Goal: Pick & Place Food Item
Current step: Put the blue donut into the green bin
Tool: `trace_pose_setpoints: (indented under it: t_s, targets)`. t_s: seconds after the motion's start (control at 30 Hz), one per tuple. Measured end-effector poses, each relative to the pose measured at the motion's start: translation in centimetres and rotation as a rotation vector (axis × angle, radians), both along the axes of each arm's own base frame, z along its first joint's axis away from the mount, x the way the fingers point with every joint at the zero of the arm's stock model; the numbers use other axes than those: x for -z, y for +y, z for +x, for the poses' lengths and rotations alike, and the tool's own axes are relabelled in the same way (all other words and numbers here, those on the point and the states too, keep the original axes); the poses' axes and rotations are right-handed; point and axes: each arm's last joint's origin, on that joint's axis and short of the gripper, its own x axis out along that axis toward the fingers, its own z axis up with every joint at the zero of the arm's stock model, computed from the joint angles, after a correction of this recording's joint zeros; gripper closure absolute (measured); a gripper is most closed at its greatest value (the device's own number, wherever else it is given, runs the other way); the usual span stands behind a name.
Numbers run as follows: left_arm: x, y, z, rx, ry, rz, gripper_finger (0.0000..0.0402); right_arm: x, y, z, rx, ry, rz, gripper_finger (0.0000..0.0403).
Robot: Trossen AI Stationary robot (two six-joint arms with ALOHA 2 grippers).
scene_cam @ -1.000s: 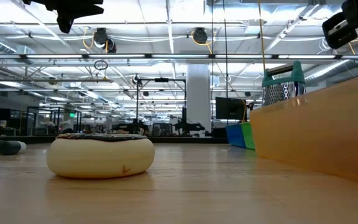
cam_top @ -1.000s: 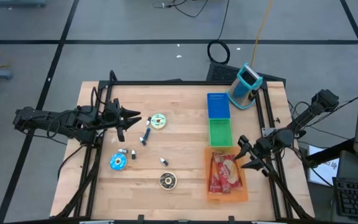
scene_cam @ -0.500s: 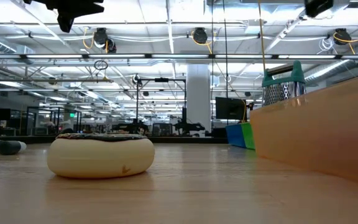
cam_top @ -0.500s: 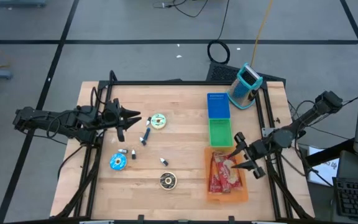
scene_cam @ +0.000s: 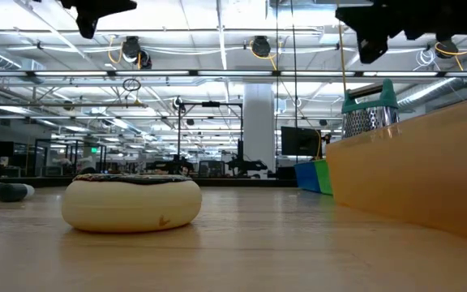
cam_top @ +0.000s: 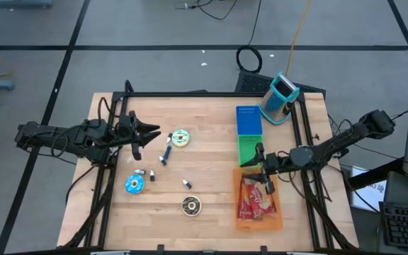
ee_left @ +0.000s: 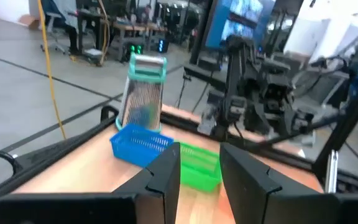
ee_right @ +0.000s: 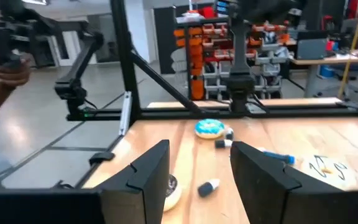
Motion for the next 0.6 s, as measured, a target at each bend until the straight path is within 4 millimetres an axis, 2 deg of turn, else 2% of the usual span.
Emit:
trace_pose_setpoints:
  t_s: [0.23,0.33,0.47,0.6]
  targets:
    - [1.5,-0.1,0.2,0.012,0.141,-0.051,0.0286,0.6,-0.7,0.8,0.044,0.028,0.009,0.0244]
    - [2.6,-0.4,0.4,0.112,0.241,-0.141,0.0286,0.7,-0.9,0.9,0.052,0.028,0.009,0.0244]
    - [4.5,-1.2,0.5,0.268,0.443,-0.274,0.0286,0.7,-0.9,0.9,0.054,0.028,0.009,0.0247]
    - [7.0,-1.8,-0.3,0.209,0.737,-0.475,0.0286,0.7,-0.9,0.9,0.055,0.026,-0.011,0.0247]
